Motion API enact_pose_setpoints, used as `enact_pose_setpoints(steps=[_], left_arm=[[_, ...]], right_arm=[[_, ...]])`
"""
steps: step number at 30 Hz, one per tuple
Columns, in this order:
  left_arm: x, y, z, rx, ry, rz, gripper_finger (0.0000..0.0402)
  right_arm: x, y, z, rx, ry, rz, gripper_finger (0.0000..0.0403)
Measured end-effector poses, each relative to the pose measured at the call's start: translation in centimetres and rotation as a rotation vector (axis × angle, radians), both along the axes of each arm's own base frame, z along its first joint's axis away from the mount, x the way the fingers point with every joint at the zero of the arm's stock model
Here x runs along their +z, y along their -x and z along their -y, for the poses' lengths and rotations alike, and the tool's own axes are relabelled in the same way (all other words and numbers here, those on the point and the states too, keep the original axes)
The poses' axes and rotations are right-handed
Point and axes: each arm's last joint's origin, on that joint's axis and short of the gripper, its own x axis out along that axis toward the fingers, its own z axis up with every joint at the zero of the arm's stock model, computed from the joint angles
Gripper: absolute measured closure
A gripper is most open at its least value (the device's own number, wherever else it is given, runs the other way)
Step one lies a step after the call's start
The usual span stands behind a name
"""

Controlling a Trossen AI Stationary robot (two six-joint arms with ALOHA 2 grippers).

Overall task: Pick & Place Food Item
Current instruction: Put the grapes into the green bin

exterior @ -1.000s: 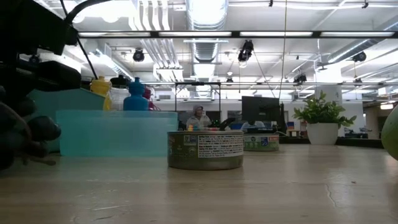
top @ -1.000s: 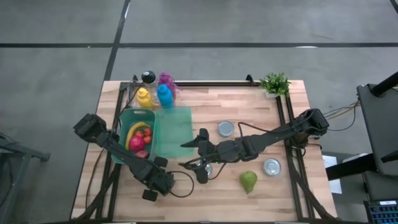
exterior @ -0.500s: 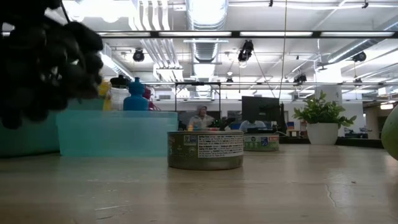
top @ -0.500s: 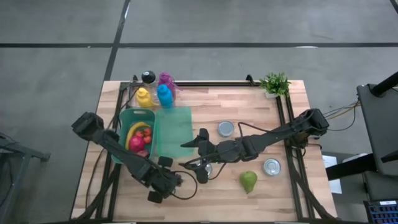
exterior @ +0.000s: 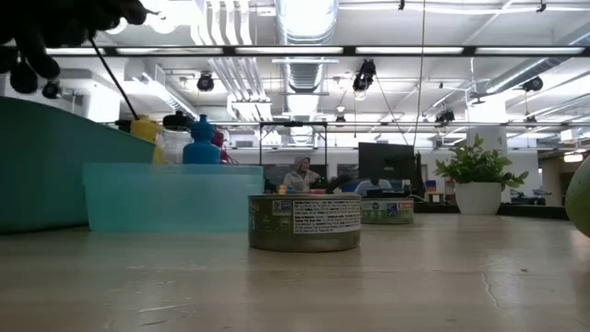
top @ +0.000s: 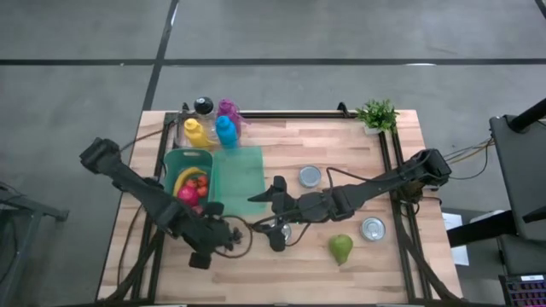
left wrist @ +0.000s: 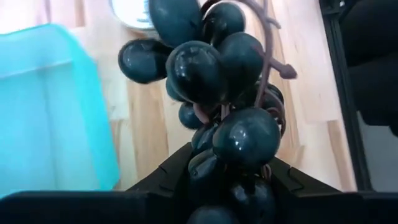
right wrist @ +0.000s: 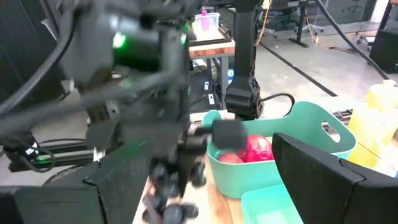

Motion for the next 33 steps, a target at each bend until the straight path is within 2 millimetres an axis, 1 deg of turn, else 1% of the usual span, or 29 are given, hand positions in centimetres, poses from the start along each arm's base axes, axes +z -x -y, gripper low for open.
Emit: enact_pose_setpoints(steps=[5, 9, 14, 19, 24, 28, 31, 33], left_arm=[[1.9, 2.0, -1.4, 0.069, 0.035, -0.004, 0.0277], [2.7, 3.4, -2.5, 0.135, 0.038, -0.043, 0.0277], [2.6, 4.5, -3.3, 0.264, 0.021, -0.131, 0.0277], [2.4, 5.5, -4.0, 0.449, -0.016, -0.220, 0.0277], [2.3, 5.8, -4.4, 0.702, -0.018, -0.200, 0.0277], [2.3, 5.8, -4.6, 0.808, -0.013, -0.178, 0.0277], [2.4, 5.9, -4.8, 0.909, -0.022, -0.127, 0.0277], [2.4, 6.2, -5.1, 0.968, -0.040, -0.123, 0.0277]], right_arm=[[0.0, 0.0, 0.0, 0.000, 0.000, 0.000, 0.0074], [0.0, 0.0, 0.0, 0.000, 0.000, 0.000, 0.0074], [0.0, 0.0, 0.0, 0.000, 0.000, 0.000, 0.0074], [0.0, 0.0, 0.0, 0.000, 0.000, 0.000, 0.0074], [0.0, 0.0, 0.0, 0.000, 0.000, 0.000, 0.0074], [0.0, 0.0, 0.0, 0.000, 0.000, 0.000, 0.0074], [0.0, 0.0, 0.0, 0.000, 0.000, 0.000, 0.0074], [0.0, 0.0, 0.0, 0.000, 0.000, 0.000, 0.0074]])
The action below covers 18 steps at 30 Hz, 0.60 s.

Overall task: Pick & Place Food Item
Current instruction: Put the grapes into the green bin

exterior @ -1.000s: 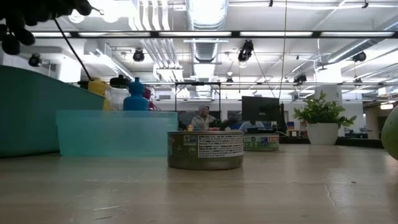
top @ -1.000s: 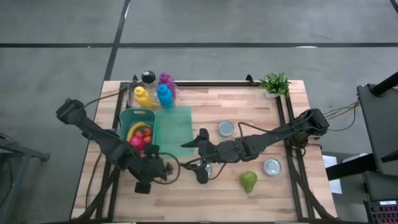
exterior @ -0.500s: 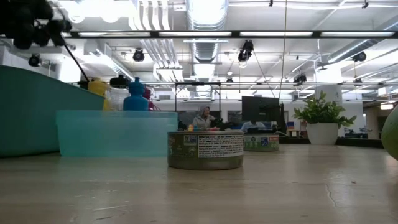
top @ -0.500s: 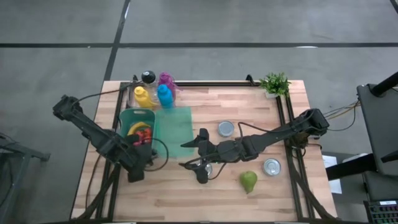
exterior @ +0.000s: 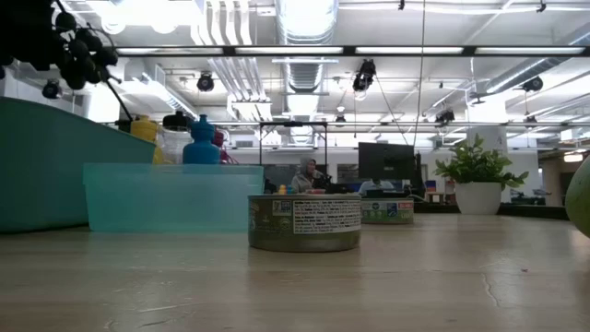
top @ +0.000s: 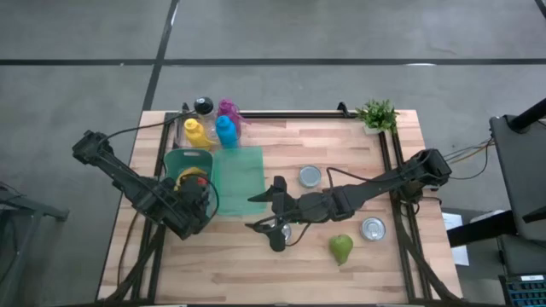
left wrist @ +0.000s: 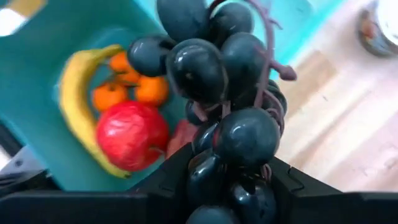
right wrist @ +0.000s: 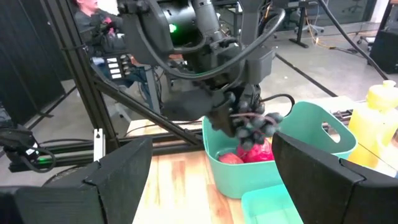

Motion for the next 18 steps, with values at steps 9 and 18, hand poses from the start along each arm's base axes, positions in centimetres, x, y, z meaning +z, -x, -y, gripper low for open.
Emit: enact_pose_setpoints(steps=[9, 18], left_arm=[[-1.3, 1.8, -1.3, 0.222, -0.021, 0.018, 0.0277], [-3.7, 4.0, -2.9, 0.319, 0.055, 0.076, 0.0277]], right_arm=[[0.0, 0.0, 0.0, 0.000, 0.000, 0.000, 0.0074], [0.0, 0.0, 0.0, 0.000, 0.000, 0.000, 0.0074]])
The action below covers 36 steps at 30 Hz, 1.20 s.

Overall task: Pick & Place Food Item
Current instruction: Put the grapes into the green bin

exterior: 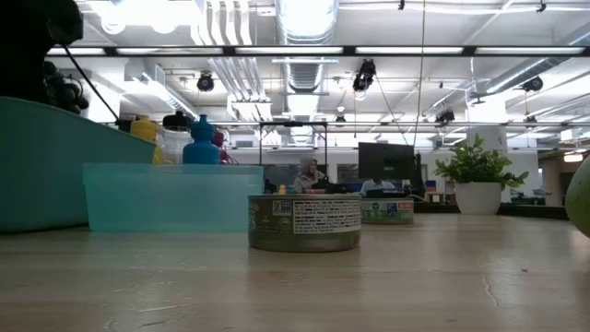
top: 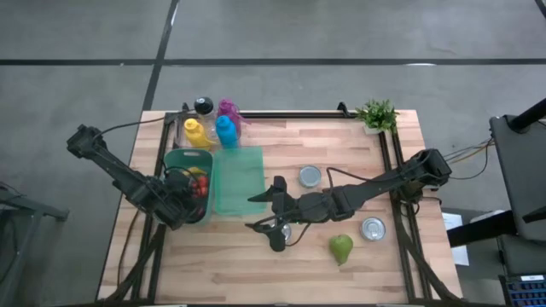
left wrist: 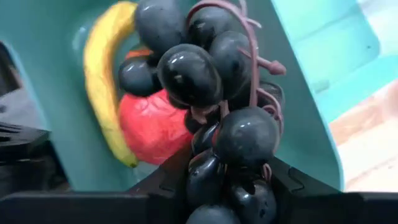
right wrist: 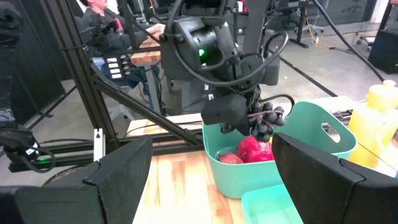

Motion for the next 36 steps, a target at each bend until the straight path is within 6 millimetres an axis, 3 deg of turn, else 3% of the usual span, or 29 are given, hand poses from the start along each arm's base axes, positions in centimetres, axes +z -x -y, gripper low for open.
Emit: enact_pose_setpoints(steps=[10, 27, 36], left_arm=[[-4.0, 0.7, -0.4, 0.024, 0.068, 0.034, 0.0277], [-4.2, 0.6, -0.4, -0.003, 0.047, 0.061, 0.0275], [-4.3, 0.5, -0.4, 0.001, 0.053, 0.074, 0.0191]], right_arm=[[0.0, 0.0, 0.0, 0.000, 0.000, 0.000, 0.0074], [0.0, 0.0, 0.0, 0.000, 0.000, 0.000, 0.0074], [0.0, 0.0, 0.0, 0.000, 0.000, 0.000, 0.0074]])
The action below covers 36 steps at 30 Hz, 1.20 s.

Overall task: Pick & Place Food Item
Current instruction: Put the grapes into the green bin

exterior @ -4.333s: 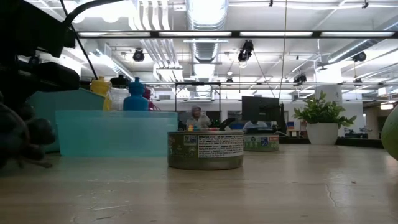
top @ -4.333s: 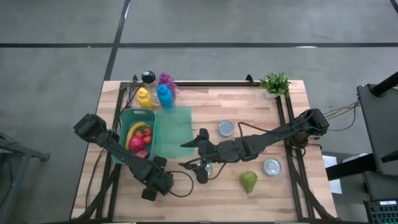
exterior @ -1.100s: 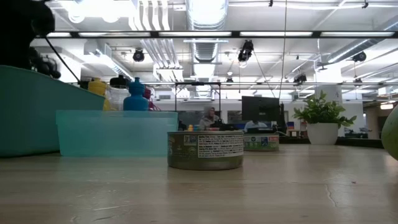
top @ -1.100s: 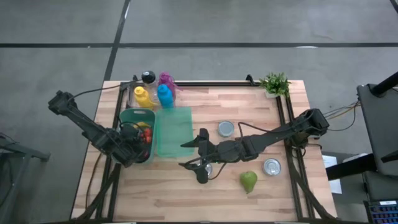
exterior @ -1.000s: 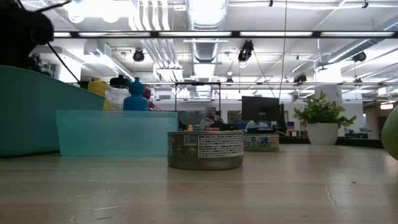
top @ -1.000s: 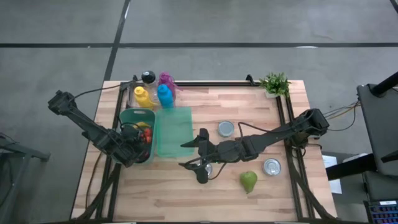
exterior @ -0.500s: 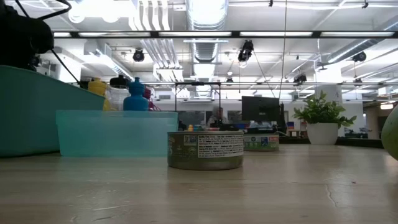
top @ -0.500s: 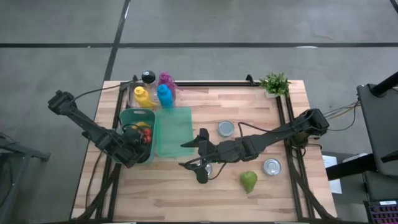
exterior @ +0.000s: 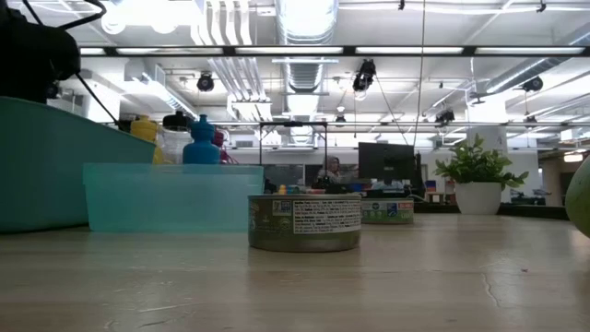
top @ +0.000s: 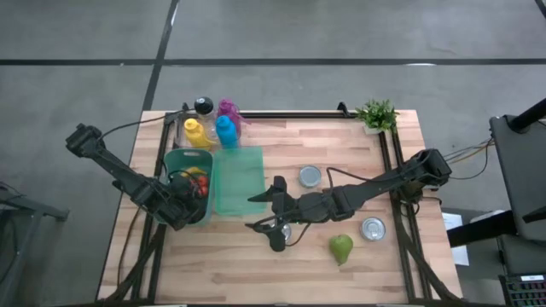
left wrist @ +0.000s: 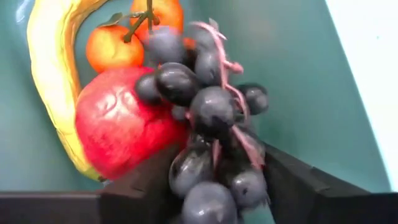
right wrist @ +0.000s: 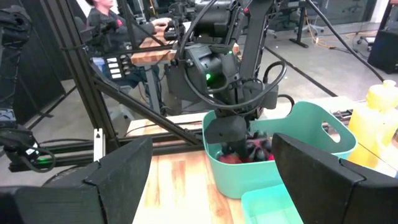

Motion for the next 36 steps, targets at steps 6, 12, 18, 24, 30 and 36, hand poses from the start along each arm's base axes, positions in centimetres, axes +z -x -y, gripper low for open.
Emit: enact_pose_setpoints(steps=[6, 12, 18, 24, 30, 36], left_arm=[[0.0, -0.1, 0.1, -0.004, 0.005, 0.006, 0.0150], [0.0, -0.1, 0.1, -0.016, 0.006, 0.008, 0.0147], [0.0, -0.2, 0.1, -0.018, 0.010, 0.011, 0.0147], [1.0, -0.5, 0.3, -0.056, 0.009, 0.041, 0.0147], [2.0, -0.8, 0.4, -0.096, -0.020, 0.079, 0.0147], [2.1, -0.8, 0.4, -0.093, -0.020, 0.079, 0.0147]], right_arm=[[0.0, 0.0, 0.0, 0.000, 0.000, 0.000, 0.0074], [0.0, 0.0, 0.0, 0.000, 0.000, 0.000, 0.0074], [0.0, 0.0, 0.0, 0.000, 0.000, 0.000, 0.0074], [0.0, 0.0, 0.0, 0.000, 0.000, 0.000, 0.0074], [0.0, 0.0, 0.0, 0.000, 0.000, 0.000, 0.0074], [0.0, 0.0, 0.0, 0.000, 0.000, 0.000, 0.0074]])
